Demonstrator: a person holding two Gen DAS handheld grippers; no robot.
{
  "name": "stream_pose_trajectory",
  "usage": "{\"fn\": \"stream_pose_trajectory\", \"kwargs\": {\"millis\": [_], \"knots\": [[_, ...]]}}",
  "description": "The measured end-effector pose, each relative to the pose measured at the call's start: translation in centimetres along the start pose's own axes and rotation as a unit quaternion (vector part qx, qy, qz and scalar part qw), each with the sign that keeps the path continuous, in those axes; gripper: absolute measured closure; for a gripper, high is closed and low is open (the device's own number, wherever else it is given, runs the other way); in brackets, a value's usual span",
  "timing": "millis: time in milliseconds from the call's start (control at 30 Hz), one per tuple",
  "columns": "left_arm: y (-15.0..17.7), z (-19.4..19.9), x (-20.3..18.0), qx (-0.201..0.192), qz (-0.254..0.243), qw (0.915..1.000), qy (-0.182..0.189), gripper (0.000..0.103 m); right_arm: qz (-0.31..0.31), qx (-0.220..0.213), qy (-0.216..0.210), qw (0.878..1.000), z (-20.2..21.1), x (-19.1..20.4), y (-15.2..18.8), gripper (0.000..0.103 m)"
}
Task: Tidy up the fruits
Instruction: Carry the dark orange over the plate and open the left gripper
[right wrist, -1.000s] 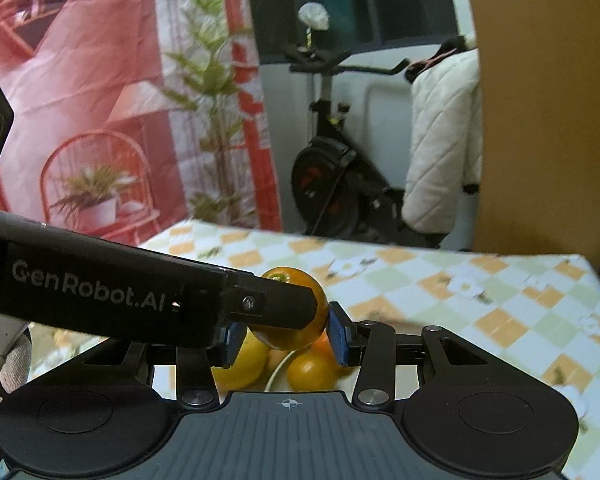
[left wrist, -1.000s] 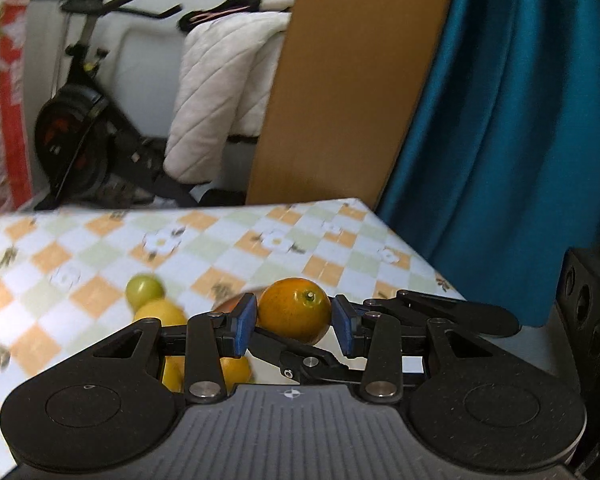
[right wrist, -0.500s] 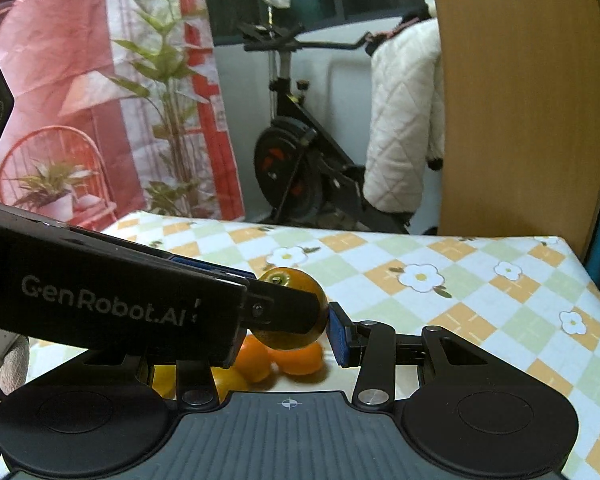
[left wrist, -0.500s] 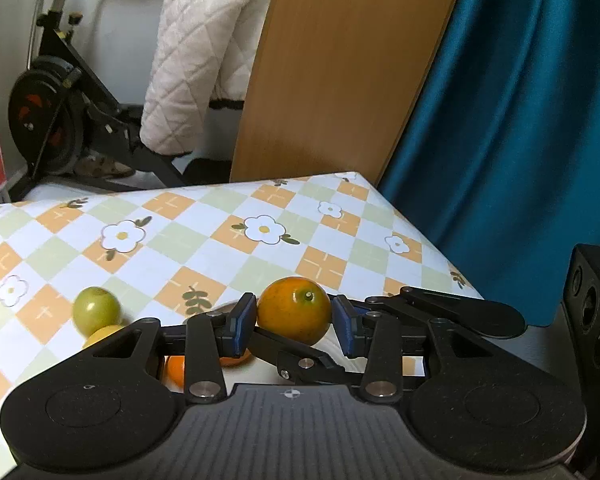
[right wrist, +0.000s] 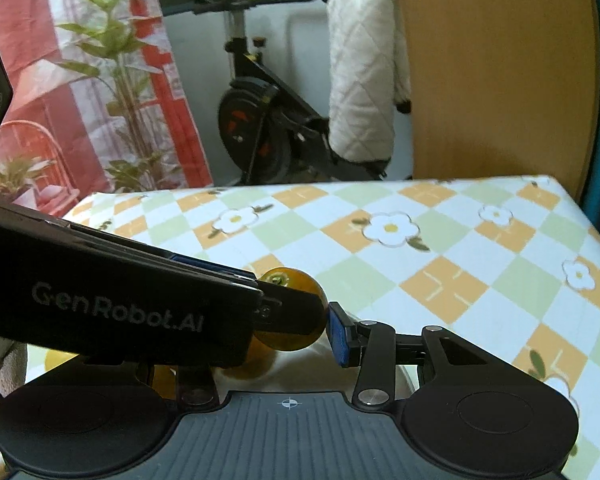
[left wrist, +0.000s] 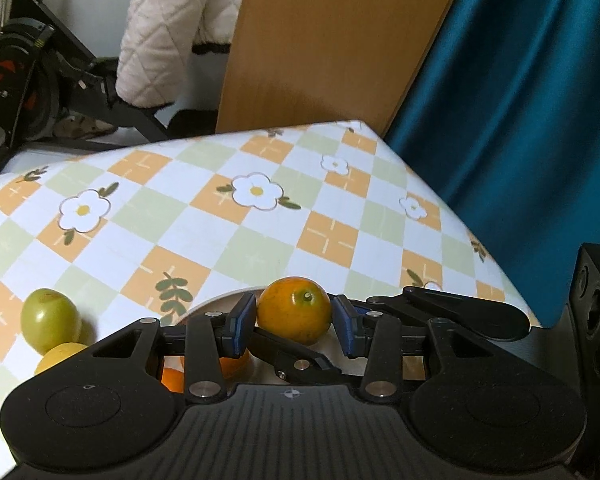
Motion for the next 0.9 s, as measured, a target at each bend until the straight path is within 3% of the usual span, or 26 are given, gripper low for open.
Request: {"fn": "stream_pose_trajectory", "kwargs": {"millis": [267,567,733,900], "knots": [[0.7,-1.9,-0.2,0.026,-0.012,0.9996,-0.004,0.058,-0.028,0.024,0.015,0.999,-1.3,-1.1,1.4,0.064],[0.6,-2.8,0.6,0.030,0.004,0.9995,-0.011,0.057,-0.017,0.029,0.016,0.999,-1.6,-0.9,1.0,0.063],[0.3,-1.4,0.6,0.023,0.011,0.9997,-0.003,0.057,-0.011,0.024,0.030,0.999,-0.7,-0.8,0.4,0.057],[-0.3,2.1,0.8,-0.012,0.034,0.9992,0.015,0.057,-0.015,0.003,0.037,0.999,1.7,-0.8,-0.3,0.055]]}}
Point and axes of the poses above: each gripper's, at about its wrist camera, not at the fingertips, and z roughly against the way its jaws point, x to its left, y to its underside, the point moved 9 cm from there along -z, roughly the way its jaws point
